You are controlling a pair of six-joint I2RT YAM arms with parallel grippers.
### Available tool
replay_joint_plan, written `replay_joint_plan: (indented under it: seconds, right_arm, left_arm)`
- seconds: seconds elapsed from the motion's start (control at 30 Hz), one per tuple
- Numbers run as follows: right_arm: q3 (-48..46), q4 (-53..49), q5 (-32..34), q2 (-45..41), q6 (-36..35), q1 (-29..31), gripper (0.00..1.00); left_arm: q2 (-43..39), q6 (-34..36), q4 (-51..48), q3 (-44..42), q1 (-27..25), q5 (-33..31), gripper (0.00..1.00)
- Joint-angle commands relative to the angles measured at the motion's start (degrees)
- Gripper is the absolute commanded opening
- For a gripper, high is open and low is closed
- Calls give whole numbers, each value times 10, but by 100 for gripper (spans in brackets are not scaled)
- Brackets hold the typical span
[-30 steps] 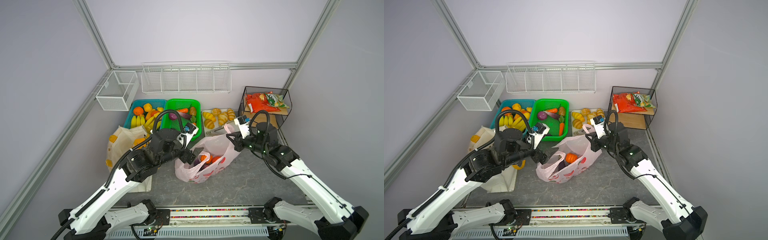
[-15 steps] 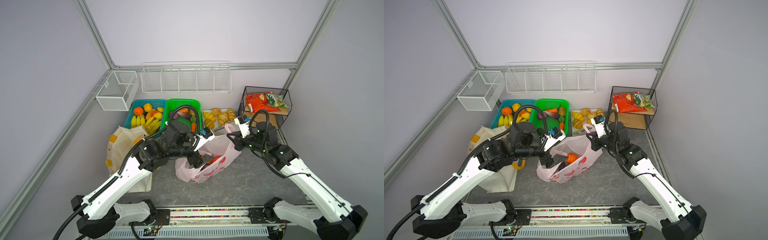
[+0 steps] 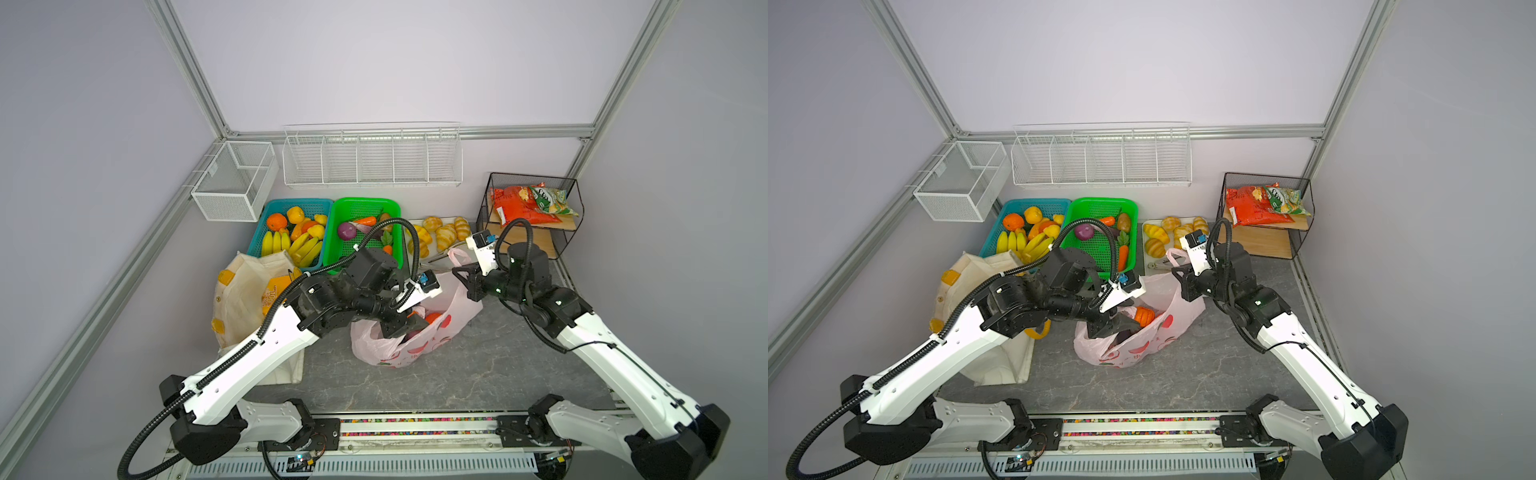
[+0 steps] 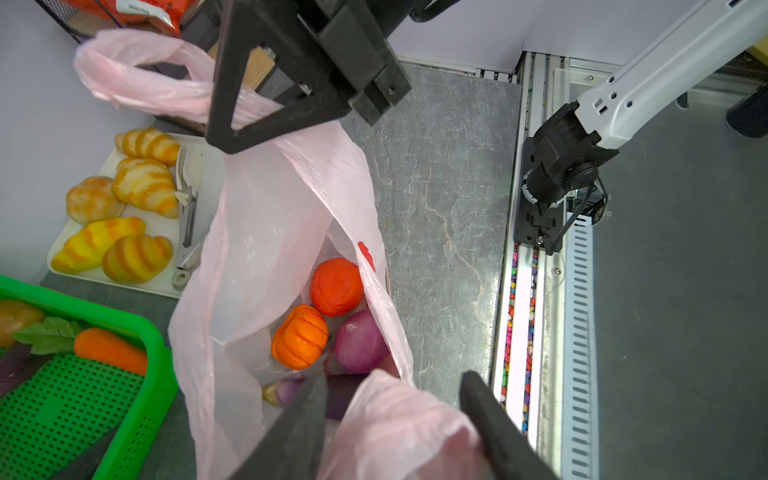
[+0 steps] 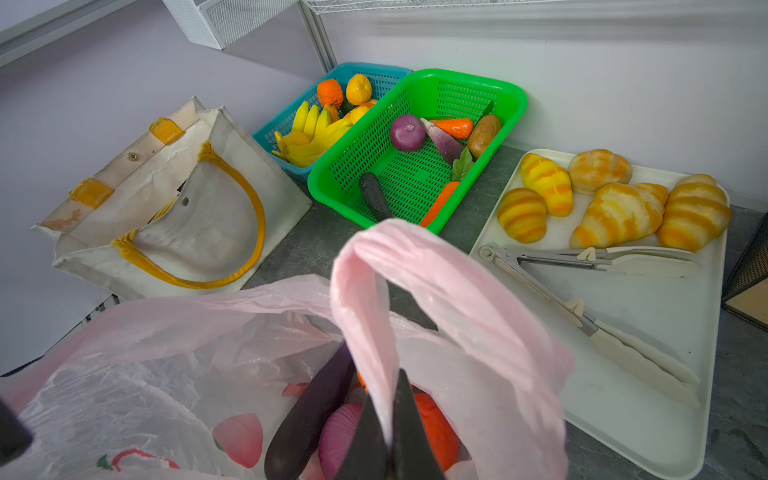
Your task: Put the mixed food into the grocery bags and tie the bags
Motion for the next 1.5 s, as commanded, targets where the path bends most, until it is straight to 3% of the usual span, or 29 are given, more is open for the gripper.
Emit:
replay_joint_plan:
  seconds: [0.0,0.1,0.17,0.27,0.43,0.6,0.83,0.9,0.97,1.17,1.23,1.47]
  right_arm:
    - [-2,-11,7,-3,-11,-6,7]
    - [1,-31,52,-25,-13,-12,7]
    - [4,-50,105,-59,-19,-19,7]
    - [-1,-58,186,-120,-30,-27,7]
    - [1,-48,268,-176,-39,-37,7]
    - [21,-38,272,-144,-47,-40,7]
    - [66,-42,298,-38,-77,-60,10]
    - [89,-57,278,-6,-77,-70,15]
    - [125,-86,255,24,-77,-75,26]
    - [208,-139,207,43,-75,-72,77]
    - [230,-151,197,38,-77,-64,87]
    - [281,-168,217,24,-124,46,96]
  left_arm:
    - [-24,-1,31,-7,-2,10,33]
    - [-42,-55,100,-21,-2,-7,9]
    - [-61,-113,173,-43,-1,-39,1]
    - [-89,-196,277,-79,11,-67,0]
    - [-120,-369,417,-126,72,-47,0]
    - [-110,-410,438,-152,115,-70,0]
    - [-84,-469,494,-196,154,-36,0]
    - [-82,-469,494,-203,154,-36,0]
    - [-82,-470,492,-211,154,-41,0]
    - [-80,-474,475,-219,155,-56,0]
    - [-82,-472,472,-218,155,-62,0]
    - [-77,-475,446,-203,155,-75,0]
